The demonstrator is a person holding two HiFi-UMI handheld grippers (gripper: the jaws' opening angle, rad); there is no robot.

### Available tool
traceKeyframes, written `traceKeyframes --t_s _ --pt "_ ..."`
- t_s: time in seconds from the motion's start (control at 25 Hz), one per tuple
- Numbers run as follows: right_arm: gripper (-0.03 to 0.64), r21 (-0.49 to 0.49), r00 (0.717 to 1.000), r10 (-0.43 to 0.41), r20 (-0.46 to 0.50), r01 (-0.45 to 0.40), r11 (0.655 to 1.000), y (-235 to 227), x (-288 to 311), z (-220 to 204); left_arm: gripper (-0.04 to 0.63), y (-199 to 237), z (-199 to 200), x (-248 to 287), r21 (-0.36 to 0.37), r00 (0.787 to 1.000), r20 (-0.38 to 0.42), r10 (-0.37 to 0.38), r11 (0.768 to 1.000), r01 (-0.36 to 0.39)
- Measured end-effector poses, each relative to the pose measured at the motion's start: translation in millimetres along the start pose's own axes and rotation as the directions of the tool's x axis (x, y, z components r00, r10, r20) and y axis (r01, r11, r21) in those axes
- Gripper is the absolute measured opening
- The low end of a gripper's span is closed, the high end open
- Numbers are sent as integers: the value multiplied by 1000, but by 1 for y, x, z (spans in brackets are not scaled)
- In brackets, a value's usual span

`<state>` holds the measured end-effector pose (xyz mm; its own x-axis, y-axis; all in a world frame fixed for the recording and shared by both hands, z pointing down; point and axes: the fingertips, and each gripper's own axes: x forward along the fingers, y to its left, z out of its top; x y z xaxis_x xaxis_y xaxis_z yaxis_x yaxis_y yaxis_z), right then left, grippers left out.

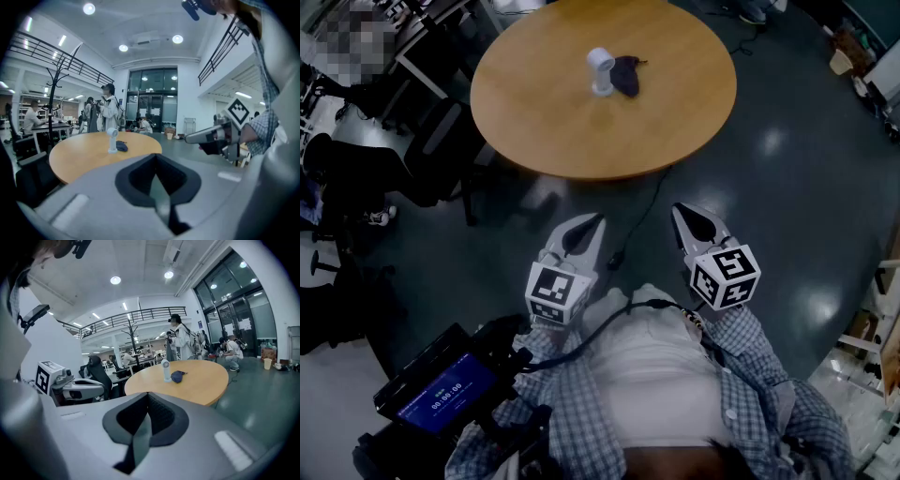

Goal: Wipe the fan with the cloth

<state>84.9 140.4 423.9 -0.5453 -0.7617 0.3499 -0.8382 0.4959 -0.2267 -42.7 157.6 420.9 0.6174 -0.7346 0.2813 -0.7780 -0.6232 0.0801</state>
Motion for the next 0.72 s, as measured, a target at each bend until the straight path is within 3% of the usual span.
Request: traceKeyframes --t_s 0.48,0.72 --pt "3 24 1000 14 18 -14 1000 1 -1 1 0 7 -2 -3 3 1000 -1 16 1000 -16" --pt "3 -28 1000 6 11 -6 1000 0 -3 0 0 7 0 -3 6 1000 8 26 1000 -26"
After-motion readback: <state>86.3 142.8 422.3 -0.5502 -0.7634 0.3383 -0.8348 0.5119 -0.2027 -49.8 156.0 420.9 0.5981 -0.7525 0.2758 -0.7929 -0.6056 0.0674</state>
